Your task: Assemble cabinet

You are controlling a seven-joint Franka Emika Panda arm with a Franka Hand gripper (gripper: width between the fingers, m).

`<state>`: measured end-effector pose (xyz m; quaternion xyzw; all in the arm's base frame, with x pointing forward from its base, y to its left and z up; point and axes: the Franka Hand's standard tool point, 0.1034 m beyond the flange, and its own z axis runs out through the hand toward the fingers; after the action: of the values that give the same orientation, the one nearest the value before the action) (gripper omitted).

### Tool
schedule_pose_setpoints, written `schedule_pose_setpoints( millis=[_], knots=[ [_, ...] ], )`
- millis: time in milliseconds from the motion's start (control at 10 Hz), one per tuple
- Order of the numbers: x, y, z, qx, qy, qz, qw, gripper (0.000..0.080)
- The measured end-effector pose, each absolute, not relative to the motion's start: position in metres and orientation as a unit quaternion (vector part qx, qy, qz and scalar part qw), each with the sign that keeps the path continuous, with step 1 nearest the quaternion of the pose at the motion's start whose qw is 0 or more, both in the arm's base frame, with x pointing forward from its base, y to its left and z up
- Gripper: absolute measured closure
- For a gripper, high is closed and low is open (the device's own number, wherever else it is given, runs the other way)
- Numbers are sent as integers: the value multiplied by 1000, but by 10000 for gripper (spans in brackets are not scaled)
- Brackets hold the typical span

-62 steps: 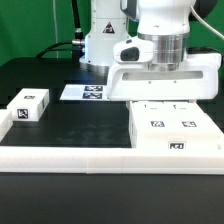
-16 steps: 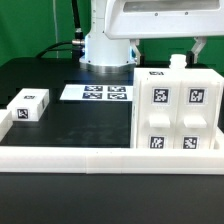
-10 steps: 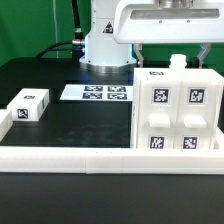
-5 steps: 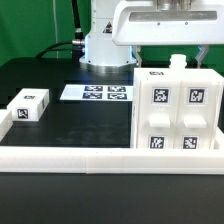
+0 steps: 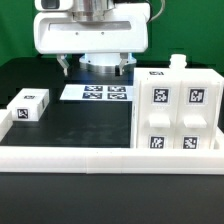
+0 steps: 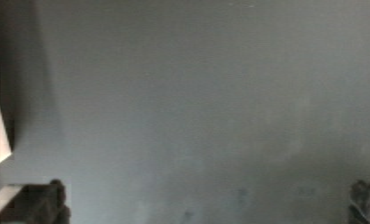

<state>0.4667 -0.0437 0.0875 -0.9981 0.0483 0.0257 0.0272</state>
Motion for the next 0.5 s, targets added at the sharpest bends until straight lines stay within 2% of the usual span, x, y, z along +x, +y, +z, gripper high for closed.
schedule_pose_setpoints(
  millis=[300, 500],
  knots=[
    [461, -83, 86, -999, 40, 25, 25, 2],
    [435, -152, 67, -999, 10, 29, 15, 2]
  ],
)
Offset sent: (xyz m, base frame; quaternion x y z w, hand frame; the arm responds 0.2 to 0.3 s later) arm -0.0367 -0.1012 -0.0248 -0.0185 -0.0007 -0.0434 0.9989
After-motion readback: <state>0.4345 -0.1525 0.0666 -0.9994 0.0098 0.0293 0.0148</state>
